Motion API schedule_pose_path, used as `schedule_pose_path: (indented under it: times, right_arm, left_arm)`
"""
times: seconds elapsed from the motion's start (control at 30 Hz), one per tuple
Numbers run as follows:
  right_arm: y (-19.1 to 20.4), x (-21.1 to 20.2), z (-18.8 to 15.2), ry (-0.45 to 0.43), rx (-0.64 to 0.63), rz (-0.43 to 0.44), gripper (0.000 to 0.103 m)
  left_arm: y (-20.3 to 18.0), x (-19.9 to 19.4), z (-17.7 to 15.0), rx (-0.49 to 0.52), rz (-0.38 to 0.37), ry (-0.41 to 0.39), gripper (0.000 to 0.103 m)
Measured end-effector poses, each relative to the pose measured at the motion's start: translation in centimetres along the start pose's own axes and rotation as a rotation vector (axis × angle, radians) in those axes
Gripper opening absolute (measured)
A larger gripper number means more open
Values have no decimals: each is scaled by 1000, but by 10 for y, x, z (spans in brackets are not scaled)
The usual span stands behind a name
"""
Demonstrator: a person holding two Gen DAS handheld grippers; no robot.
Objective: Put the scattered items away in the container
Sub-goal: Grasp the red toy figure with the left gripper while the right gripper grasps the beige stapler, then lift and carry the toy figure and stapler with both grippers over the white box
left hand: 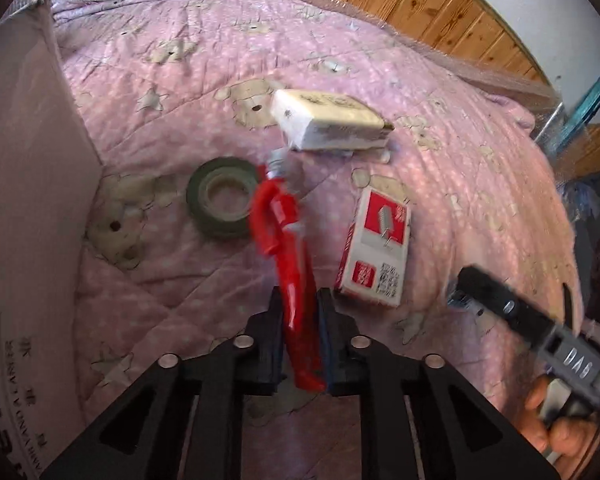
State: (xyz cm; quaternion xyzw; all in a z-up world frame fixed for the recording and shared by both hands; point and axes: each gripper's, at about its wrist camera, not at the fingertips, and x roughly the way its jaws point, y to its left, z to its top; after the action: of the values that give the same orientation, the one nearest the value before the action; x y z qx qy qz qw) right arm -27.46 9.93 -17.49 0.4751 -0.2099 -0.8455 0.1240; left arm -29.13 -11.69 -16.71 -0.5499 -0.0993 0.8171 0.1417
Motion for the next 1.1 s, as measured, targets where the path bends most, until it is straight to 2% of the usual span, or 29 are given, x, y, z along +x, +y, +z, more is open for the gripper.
schedule_pose_path:
  times: [0.07, 0.13, 0.37, 0.57, 1.1]
  right_arm:
    - [2, -1, -1, 0, -4, 4, 53]
    - [2, -2, -2, 0, -7, 8, 53]
    - [9, -16, -5, -13, -22, 10, 53]
    - [25, -30, -16, -12, -49, 22, 53]
    - [65, -72, -77, 23, -125, 18, 53]
  left_arm:
    - [-2, 3, 4, 10, 2, -12, 21]
    - [-4, 3, 5, 22, 17, -23, 11]
    - [-9, -12, -3, 43, 21, -42, 11]
    - [-8, -43, -19, 40, 2, -77, 11]
    - [-15, -116, -76, 40, -71, -140, 11]
